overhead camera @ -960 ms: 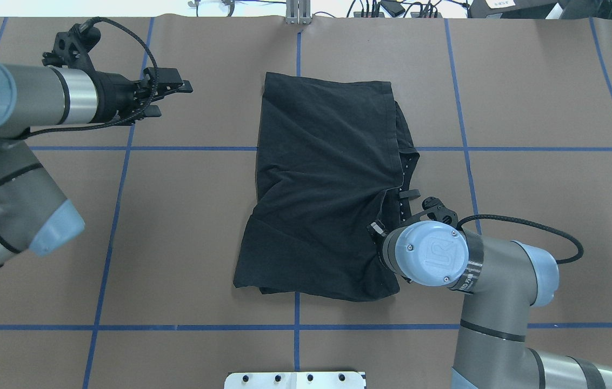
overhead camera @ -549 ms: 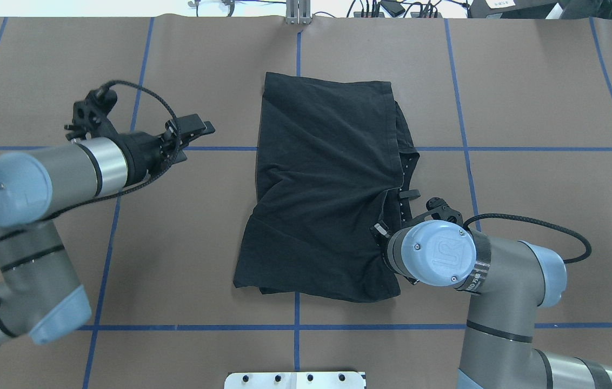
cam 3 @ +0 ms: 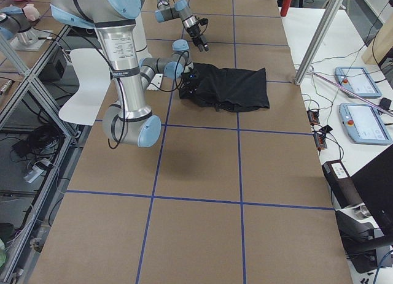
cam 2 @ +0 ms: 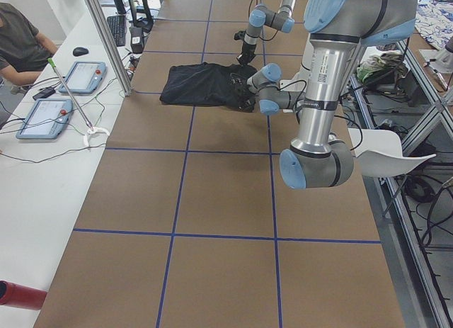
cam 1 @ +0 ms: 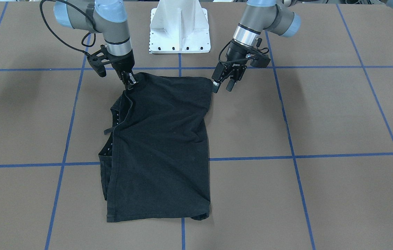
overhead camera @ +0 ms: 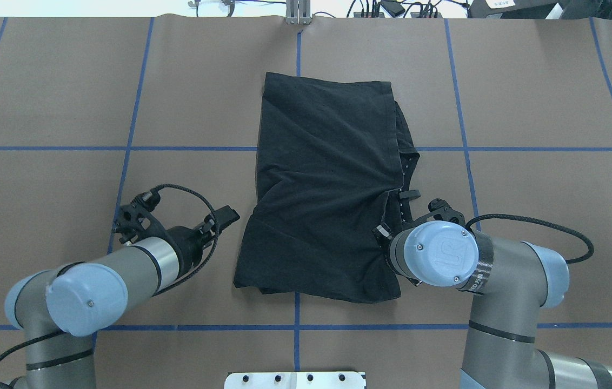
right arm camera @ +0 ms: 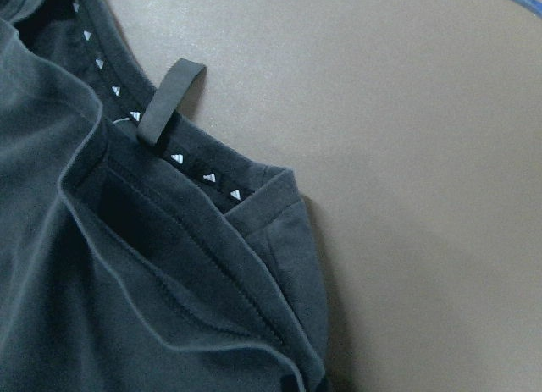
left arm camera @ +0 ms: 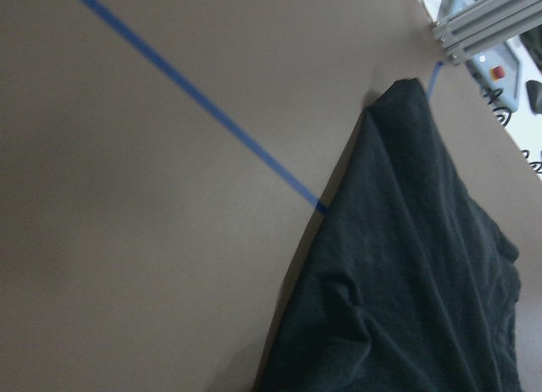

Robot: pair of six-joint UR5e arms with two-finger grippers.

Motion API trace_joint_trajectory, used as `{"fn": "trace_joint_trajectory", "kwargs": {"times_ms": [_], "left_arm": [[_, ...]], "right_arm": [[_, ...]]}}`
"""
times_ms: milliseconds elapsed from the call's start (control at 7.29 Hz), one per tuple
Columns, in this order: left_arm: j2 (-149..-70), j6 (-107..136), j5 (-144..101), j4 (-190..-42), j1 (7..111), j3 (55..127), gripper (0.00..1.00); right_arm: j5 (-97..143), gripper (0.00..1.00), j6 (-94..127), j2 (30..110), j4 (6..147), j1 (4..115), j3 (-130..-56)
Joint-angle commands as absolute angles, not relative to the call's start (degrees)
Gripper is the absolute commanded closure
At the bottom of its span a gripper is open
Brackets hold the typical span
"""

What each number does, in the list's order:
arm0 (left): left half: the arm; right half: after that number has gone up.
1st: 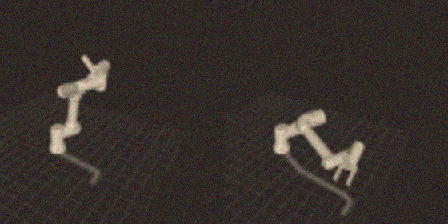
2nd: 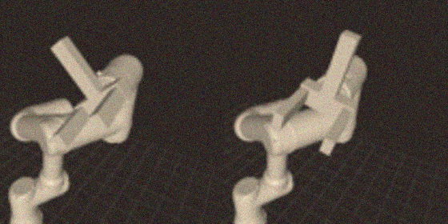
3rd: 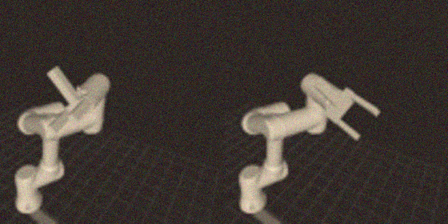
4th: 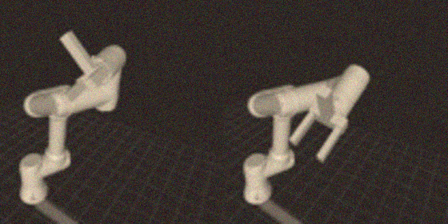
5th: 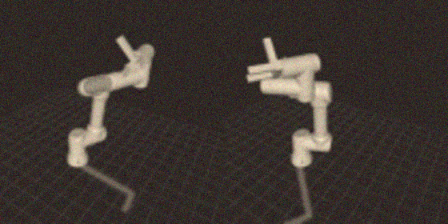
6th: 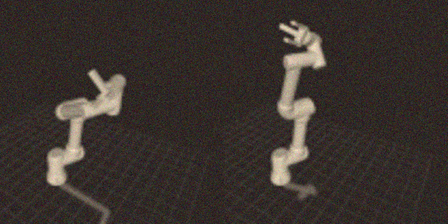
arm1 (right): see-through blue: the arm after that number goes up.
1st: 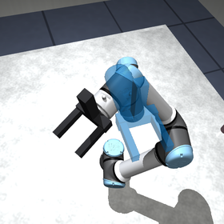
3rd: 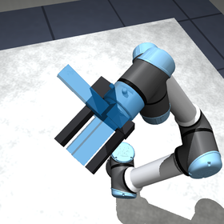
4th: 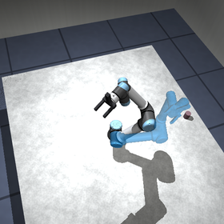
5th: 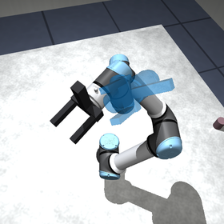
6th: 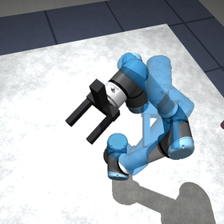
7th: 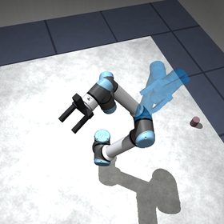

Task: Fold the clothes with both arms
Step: 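Move the left gripper down to the shirt's near corner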

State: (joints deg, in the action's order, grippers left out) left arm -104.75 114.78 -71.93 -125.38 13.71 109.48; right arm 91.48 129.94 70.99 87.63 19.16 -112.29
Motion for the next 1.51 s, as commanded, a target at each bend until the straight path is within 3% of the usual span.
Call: {"fn": "trace_joint_trajectory", "kwargs": {"times_ms": [0,1097,1234,1371], "left_arm": [[-104.94,116.45,-68.39,-122.44,8.80,108.90,0.12],[-107.58,116.63,-68.29,-121.82,6.86,105.03,0.29],[-107.75,116.63,-68.29,-121.82,6.51,105.03,0.33],[-107.75,116.80,-68.29,-121.82,6.50,105.03,0.45]], "right_arm": [[91.49,1.00,129.90,71.02,87.63,19.16,-112.32],[91.49,1.00,129.11,71.02,87.63,19.16,-112.24],[91.49,1.00,129.11,71.02,87.63,19.16,-112.24],[91.49,1.00,129.11,71.02,87.63,19.25,-112.24]]}}
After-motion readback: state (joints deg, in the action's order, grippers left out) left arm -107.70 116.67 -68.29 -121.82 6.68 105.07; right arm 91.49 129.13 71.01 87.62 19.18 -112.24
